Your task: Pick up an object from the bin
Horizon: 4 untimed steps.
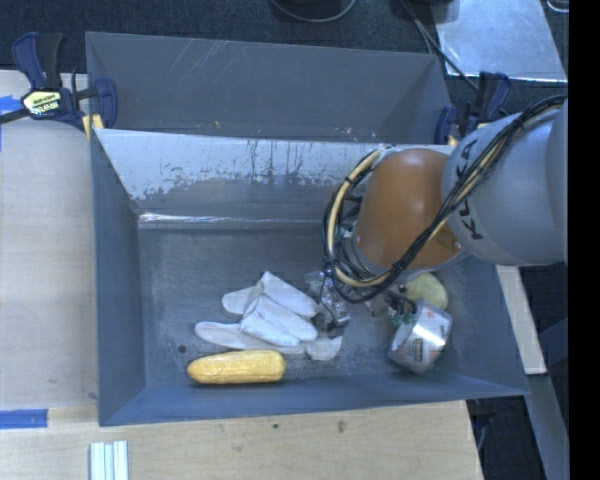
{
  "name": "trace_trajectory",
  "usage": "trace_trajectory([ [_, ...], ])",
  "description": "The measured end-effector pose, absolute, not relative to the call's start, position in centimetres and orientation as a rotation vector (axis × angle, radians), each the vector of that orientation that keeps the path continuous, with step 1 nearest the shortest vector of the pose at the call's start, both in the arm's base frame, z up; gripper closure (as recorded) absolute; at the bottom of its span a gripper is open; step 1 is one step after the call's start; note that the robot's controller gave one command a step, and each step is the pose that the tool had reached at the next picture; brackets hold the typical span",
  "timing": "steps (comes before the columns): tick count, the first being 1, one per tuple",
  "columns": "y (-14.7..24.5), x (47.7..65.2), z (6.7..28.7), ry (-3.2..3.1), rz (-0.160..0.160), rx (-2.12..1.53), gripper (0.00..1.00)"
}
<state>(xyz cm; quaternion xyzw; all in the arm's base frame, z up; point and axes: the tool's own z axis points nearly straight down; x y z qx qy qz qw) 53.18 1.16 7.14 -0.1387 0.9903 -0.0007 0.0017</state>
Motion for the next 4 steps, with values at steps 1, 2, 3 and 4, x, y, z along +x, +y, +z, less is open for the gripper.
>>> trace_trajectory([
  [1,1.2,53.2,7.1,3.108,-0.002,-0.435,1.00],
  [2,1.3,53.2,10.4,3.114,0.000,-0.443,1.00],
  [3,0.9,54.4,13.3,3.096,-0.004,-0.441,1.00],
  [4,1.3,53.3,15.2,3.118,0.001,-0.457,1.00],
])
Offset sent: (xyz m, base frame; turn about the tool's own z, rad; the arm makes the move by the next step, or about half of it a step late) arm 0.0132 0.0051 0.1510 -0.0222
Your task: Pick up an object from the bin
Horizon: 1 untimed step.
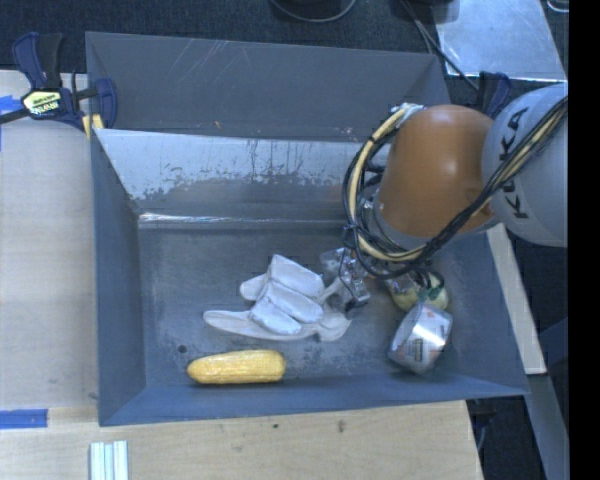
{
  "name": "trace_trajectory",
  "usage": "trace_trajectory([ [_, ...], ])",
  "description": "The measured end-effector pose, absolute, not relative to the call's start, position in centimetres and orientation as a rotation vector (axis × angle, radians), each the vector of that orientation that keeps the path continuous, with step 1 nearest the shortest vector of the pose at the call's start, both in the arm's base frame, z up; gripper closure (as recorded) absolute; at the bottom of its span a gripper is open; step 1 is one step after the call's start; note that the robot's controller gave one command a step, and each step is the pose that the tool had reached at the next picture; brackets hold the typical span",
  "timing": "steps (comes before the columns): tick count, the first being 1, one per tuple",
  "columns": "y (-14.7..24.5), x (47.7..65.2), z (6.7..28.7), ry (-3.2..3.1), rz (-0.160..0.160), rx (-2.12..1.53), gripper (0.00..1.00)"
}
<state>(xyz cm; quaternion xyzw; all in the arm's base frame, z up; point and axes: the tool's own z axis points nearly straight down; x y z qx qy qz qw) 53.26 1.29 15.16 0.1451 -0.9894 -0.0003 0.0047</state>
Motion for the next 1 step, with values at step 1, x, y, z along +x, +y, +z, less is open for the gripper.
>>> trace_trajectory([
  [1,1.66,54.91,15.83,-3.141,0.006,0.419,1.00],
])
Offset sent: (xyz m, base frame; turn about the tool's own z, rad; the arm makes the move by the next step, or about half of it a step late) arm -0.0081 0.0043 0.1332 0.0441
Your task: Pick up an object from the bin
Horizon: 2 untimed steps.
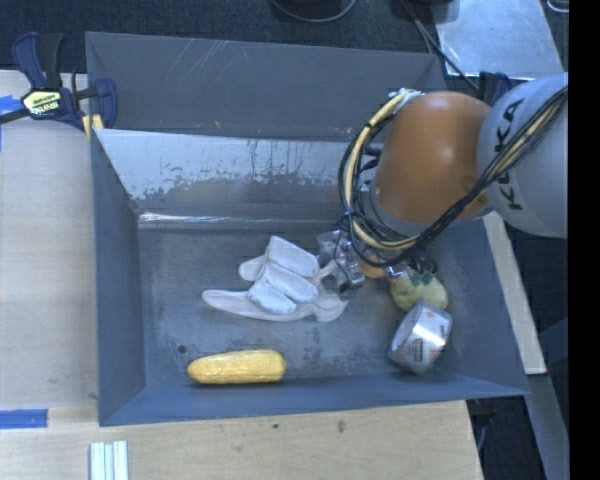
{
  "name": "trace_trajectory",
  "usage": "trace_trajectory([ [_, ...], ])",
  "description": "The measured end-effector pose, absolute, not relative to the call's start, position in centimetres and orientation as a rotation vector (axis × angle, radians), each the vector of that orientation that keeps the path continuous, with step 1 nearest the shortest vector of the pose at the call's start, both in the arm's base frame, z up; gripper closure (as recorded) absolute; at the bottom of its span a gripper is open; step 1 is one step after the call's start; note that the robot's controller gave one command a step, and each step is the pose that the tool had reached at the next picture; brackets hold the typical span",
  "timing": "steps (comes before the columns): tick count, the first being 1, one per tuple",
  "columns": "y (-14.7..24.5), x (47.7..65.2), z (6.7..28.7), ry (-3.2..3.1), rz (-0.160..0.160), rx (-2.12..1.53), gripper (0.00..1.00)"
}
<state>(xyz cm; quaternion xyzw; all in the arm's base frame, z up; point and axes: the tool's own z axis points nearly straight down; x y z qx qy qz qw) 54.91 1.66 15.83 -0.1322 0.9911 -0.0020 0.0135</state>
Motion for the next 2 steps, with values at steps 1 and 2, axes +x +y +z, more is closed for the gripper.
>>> trace_trajectory([
  [1,1.68,52.61,28.68,3.120,-0.001,-0.388,1.00],
  [2,1.69,52.55,28.53,3.123,0.000,-0.389,1.00],
])
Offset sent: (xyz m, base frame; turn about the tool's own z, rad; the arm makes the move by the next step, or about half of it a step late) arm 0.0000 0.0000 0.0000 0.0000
